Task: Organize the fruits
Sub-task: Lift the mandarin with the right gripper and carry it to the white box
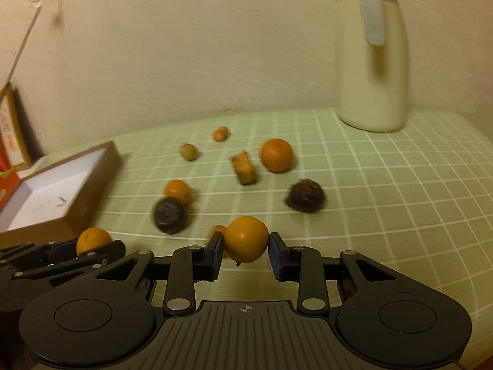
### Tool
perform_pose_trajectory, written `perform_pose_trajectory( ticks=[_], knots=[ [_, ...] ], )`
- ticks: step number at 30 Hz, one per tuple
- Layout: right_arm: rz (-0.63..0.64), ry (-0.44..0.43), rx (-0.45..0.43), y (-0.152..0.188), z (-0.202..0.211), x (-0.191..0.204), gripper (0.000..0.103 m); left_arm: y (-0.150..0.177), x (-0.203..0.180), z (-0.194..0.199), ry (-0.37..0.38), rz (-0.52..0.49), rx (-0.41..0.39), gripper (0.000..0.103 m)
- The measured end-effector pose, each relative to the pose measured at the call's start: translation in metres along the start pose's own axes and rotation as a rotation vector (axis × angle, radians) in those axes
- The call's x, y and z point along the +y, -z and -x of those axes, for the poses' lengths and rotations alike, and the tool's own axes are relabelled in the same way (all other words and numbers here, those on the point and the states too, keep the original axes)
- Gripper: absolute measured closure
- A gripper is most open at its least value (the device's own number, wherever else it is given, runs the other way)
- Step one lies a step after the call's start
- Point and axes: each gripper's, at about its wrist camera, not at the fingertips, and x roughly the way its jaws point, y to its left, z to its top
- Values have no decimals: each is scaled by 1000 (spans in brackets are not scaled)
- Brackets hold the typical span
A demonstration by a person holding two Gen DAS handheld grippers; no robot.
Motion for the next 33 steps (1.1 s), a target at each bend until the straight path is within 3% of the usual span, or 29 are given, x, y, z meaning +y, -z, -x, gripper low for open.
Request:
perform_pose_trajectory(
  ticks=[16,33],
  knots=[
    [156,-194,-72,-3,27,89,71,-6,71,64,-105,85,-92,75],
    [246,-359,-96,-1,36,168,71,5,143,109,-246,193,-125,75]
  ],
)
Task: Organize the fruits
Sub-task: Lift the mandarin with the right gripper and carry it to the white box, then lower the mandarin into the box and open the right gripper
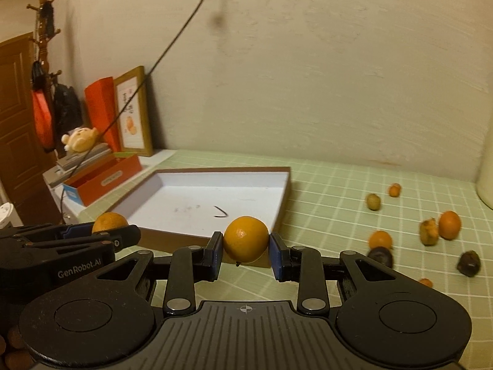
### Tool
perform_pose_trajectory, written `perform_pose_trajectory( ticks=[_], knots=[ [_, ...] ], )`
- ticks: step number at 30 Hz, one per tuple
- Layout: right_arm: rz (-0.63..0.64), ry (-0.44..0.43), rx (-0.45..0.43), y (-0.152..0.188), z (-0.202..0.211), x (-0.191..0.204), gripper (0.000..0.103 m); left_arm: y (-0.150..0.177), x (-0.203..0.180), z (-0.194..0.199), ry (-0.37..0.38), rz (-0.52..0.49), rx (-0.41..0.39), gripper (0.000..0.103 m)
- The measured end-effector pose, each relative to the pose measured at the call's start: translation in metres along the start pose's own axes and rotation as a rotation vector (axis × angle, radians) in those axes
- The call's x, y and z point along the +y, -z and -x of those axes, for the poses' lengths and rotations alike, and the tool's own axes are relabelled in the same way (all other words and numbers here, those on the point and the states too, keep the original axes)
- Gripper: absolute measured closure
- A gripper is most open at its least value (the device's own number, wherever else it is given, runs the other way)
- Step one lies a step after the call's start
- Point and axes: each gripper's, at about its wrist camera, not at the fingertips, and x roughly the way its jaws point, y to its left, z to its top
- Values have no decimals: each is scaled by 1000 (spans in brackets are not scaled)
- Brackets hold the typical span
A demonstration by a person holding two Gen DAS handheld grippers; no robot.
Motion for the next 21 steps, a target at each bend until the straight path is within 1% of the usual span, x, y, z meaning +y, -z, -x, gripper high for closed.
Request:
perform_pose_trajectory(
  ticks=[5,10,15,21],
  knots=[
    [13,-24,-6,-4,-7,13,71,-5,25,-1,-41,26,-9,75],
    [19,-26,-7,-8,-18,19,71,-16,46,-9,-78,16,-25,75],
    [17,-11,5,-12,-32,20,71,-26,63,-21,-104,1,-36,75],
    [22,15,25,-17,-52,16,71,-29,80,-42,-123,19,-18,75]
  ],
)
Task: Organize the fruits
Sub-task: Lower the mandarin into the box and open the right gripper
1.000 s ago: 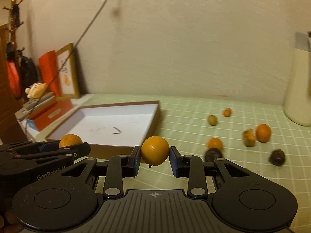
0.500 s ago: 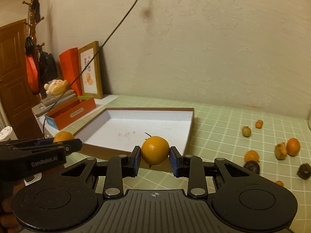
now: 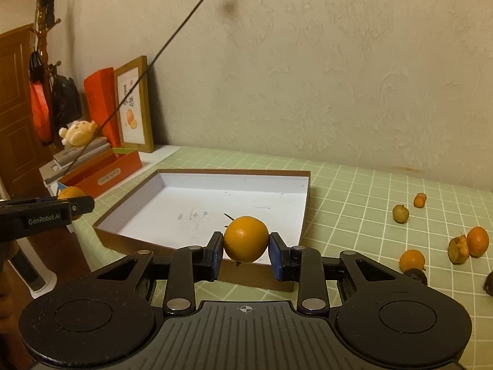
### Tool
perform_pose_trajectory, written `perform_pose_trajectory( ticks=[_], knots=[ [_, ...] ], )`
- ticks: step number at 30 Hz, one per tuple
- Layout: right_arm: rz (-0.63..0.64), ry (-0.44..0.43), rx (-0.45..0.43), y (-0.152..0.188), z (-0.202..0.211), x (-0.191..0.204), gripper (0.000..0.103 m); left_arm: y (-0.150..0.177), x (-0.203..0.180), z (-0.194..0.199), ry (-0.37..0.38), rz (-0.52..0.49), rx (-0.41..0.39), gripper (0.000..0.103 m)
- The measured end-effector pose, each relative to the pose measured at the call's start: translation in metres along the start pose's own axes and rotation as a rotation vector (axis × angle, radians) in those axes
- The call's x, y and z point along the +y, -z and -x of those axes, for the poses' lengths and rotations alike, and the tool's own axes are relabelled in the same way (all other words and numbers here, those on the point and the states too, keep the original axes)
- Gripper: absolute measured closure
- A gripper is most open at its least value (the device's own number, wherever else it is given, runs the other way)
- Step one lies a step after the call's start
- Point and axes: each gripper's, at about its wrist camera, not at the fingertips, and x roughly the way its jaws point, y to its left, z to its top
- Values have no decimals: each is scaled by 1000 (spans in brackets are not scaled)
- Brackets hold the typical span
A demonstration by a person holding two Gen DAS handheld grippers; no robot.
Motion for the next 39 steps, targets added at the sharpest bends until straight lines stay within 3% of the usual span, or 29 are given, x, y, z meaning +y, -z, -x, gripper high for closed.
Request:
perform_pose_trajectory(
  ticks=[21,32,34,36,37,39],
  knots=[
    [-21,102,60,-4,-66,-13,71,2,23,-65,-14,5,70,75],
    [-28,136,65,-6,-82,-11,71,4,23,-78,-19,17,108,74],
    [-30,131,73,-6,-84,-11,70,4,22,-81,-36,14,114,67],
    [-31,135,87,-6,-88,-12,65,3,23,-83,-62,25,124,27],
    [-39,137,81,-6,-87,-13,42,2,24,-82,-70,34,116,21],
    [-58,158,35,-7,-82,-14,22,-3,24,-76,-73,32,87,18]
  ],
)
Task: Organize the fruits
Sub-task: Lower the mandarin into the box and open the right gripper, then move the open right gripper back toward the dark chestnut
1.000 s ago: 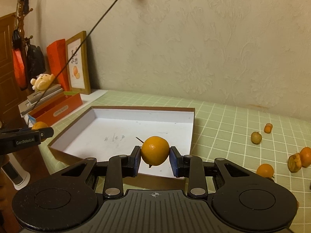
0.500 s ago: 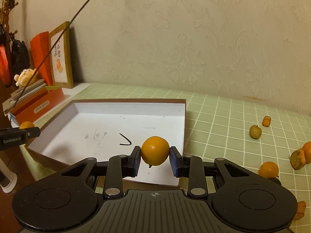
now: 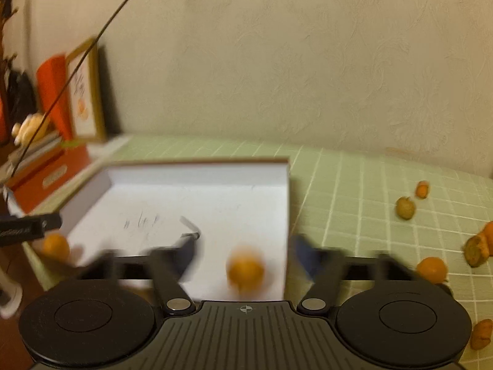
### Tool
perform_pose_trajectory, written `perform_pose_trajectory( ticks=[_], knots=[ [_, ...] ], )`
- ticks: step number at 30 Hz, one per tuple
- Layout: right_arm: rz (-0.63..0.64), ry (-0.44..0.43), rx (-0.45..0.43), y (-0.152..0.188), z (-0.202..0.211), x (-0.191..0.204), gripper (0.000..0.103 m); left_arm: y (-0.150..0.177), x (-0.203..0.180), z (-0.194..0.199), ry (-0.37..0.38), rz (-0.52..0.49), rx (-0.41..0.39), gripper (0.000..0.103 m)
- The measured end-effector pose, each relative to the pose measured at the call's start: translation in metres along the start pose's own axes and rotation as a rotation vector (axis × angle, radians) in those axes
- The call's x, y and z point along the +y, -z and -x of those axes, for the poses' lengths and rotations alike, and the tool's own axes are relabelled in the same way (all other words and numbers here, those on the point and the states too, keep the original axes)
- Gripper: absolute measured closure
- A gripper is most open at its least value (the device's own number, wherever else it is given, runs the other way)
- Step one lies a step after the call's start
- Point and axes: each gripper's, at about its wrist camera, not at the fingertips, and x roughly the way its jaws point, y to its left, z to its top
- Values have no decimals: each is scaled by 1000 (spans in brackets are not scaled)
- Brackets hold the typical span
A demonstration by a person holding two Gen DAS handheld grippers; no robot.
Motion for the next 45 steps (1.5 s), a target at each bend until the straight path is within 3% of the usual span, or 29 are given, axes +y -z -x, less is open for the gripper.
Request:
perform_pose_trajectory(
  ticks=[5,12,16,27,45],
  knots=[
    [-14,-1,-73,-4,13,-2,22,-6,4,9,19,18,-25,17],
    [-17,-10,-72,-4,17,-1,16,-8,1,16,9,7,-56,13],
    [-32,-9,-95,-4,24,-3,0,-8,-2,22,-21,-15,-78,6],
    [-34,-31,-123,-3,48,-12,0,-12,-17,50,-31,-79,-159,6],
    [-102,92,-210,12,114,-91,0,-2,-100,92,169,-156,-206,13]
  ],
)
